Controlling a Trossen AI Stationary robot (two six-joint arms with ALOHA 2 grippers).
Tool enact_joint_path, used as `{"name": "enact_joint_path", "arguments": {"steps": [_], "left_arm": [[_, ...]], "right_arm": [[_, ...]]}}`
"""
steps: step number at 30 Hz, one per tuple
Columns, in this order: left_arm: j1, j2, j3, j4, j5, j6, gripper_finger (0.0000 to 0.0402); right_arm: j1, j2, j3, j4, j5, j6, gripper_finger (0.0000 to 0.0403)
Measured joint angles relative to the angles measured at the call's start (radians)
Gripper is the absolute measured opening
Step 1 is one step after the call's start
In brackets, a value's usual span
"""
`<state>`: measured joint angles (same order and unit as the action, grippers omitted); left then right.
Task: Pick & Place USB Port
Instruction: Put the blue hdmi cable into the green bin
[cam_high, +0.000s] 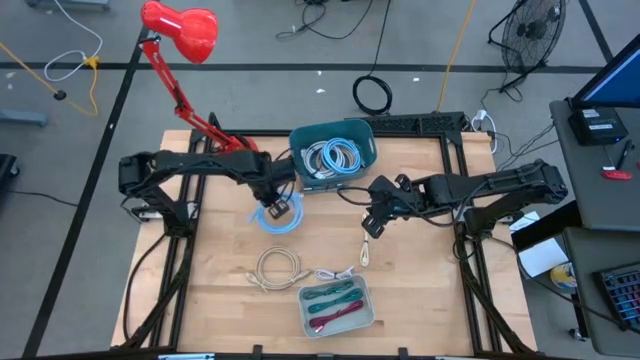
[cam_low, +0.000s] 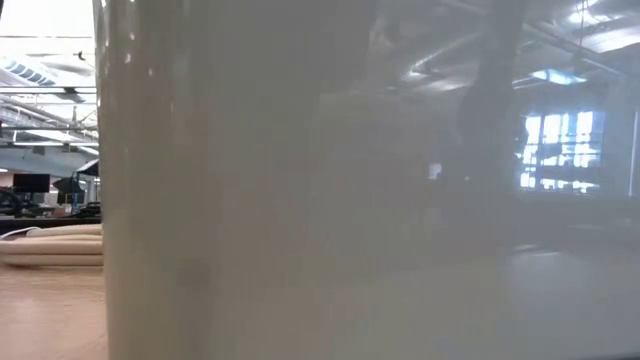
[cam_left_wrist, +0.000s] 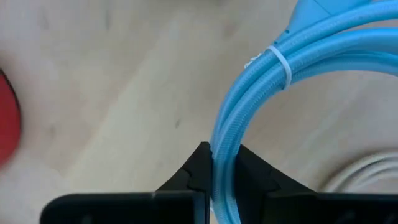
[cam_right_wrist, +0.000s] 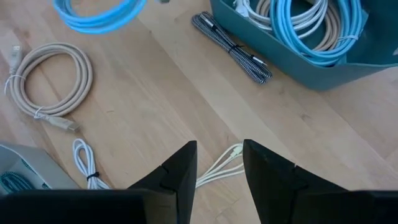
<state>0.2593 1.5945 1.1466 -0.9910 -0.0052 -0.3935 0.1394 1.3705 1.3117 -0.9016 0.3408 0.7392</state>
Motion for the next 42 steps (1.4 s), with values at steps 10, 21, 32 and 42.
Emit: {"name": "enact_joint_path", "arguments": {"steps": [10,21,32,42], "left_arm": [[0.038,0.008,0.398,0.062,-0.148,0.07,0.0038],[0.262,0.217,0.542,0.084,-0.06,0.214,0.0038],[0.255,0.387,0.698,0.133,0.004,0.313,0.0038],[0.279,0.409,0.763,0.141,-0.004,0.321,0.0038]], "right_arm": [[0.0,0.0,0.0,0.023,0.005,-0.005,0.0121],[0.001,0.0,0.0,0.064,-0.001,-0.002,0.0121],[0.013,0.0,0.0,0.063,-0.001,0.035,0.0121],[0.014,0.0,0.0,0.06,0.0,0.045,0.0121]]}}
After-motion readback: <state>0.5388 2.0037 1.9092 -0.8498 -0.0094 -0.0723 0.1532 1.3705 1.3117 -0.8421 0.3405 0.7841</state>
